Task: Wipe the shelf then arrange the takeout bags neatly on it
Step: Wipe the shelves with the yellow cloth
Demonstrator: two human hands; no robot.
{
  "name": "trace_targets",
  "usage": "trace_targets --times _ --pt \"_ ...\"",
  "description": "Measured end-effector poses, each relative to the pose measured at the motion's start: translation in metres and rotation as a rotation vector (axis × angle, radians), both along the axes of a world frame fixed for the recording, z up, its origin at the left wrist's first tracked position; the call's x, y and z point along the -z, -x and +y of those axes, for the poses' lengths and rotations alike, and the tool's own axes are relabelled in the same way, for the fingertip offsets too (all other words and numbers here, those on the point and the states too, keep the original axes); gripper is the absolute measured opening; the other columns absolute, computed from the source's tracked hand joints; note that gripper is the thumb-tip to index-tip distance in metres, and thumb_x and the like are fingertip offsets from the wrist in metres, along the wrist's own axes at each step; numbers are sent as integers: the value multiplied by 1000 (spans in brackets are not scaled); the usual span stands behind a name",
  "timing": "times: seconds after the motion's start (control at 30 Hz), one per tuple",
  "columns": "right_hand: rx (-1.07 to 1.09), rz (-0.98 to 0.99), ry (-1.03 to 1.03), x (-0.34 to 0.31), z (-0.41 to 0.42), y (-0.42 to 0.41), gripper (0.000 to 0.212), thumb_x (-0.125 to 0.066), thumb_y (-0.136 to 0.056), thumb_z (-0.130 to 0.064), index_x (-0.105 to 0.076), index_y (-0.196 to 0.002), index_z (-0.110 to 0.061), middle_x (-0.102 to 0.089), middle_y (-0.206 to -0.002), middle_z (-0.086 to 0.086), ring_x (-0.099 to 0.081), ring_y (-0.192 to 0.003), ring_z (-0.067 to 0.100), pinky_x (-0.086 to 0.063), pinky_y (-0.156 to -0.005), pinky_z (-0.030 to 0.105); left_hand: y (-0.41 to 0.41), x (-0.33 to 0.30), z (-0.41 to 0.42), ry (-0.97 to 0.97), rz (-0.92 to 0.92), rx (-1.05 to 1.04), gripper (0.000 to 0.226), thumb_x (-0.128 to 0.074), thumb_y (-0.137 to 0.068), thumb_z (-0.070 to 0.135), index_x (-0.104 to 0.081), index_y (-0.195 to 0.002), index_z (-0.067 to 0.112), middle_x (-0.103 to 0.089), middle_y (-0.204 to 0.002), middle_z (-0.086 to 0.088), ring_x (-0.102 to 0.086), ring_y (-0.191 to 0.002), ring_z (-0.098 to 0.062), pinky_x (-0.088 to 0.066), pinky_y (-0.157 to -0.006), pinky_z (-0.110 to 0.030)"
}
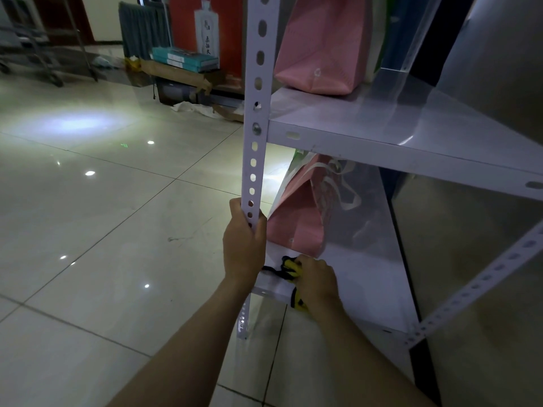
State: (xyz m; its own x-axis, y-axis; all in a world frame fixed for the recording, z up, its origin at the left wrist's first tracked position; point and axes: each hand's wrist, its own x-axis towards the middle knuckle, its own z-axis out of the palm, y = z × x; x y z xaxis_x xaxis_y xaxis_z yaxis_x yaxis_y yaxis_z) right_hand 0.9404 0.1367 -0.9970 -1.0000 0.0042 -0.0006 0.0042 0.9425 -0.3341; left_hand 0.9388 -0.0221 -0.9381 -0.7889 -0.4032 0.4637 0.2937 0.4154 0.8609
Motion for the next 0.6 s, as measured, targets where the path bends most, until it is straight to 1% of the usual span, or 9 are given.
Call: trace_targets --times 0.03,0.1,0.17,0.23,0.3,0.37,0.47,0.53,0.6 --pt "-31 12 7 -1 -9 0 24 -52 -88 -9 -64 -108 -15 -68 -106 9 -64 -99 28 -48 -77 32 0 0 0 -2 4 -2 27 -55 -102 25 -41 -121 13 -66 -104 -12 -64 -74 -21 -54 -60 -22" --pt "-79 29 16 0 -23 0 20 -59 -91 -15 -63 -110 -14 -69 -107 9 -66 -100 28 -49 -81 33 -1 1 0 -3 -1 -2 30 -56 -101 27 -42 -123 12 -66 -109 -14 -69 -84 -31 -63 -69 -35" --pt "-107 21 21 0 -28 -1 22 -63 -90 -14 -62 -112 -12 -68 -109 10 -65 -100 30 -51 -84 35 -2 -1 0 6 -15 -1 31 -56 -101 28 -41 -124 12 -66 -110 -15 -69 -87 -33 -64 -73 -41" --pt "-149 20 19 0 -24 -1 26 -63 -90 -15 -62 -116 -15 -69 -112 10 -65 -100 29 -54 -85 35 -3 -2 -1 19 -13 2 27 -56 -102 26 -41 -121 14 -65 -104 -11 -67 -79 -27 -61 -66 -33" --pt "-174 -7 38 -1 -13 -2 33 -62 -91 -18 -62 -125 -21 -69 -117 7 -65 -103 27 -55 -88 33 -3 -5 -1 26 -4 19 22 -55 -102 23 -38 -116 18 -61 -95 -5 -61 -69 -17 -51 -58 -20" --pt "-163 -49 75 -4 0 -5 37 -59 -92 -22 -62 -129 -28 -67 -122 3 -65 -107 24 -52 -86 27 -4 -6 -2 33 -6 30 22 -54 -102 24 -36 -113 21 -58 -91 -3 -55 -63 -8 -44 -56 -15" --pt "-114 -81 137 -12 28 -12 40 -53 -91 -20 -64 -128 -32 -66 -121 -1 -65 -104 21 -48 -82 23 -6 -7 -1 32 -11 29 20 -53 -103 24 -35 -112 23 -58 -89 -3 -56 -61 -8 -46 -54 -17" --pt "-72 -89 151 -17 54 -18 31 -50 -95 -13 -65 -117 -27 -63 -113 -6 -61 -98 15 -46 -81 20 -7 -8 0 21 -14 12 20 -53 -104 24 -35 -112 24 -60 -90 -3 -59 -63 -11 -51 -56 -23" --pt "1 -99 88 -21 82 -23 26 -48 -93 -6 -62 -109 -20 -63 -110 -1 -60 -96 16 -47 -79 23 -7 -10 3 11 -16 -8 20 -53 -104 23 -35 -112 24 -60 -91 -3 -61 -65 -14 -55 -59 -26"
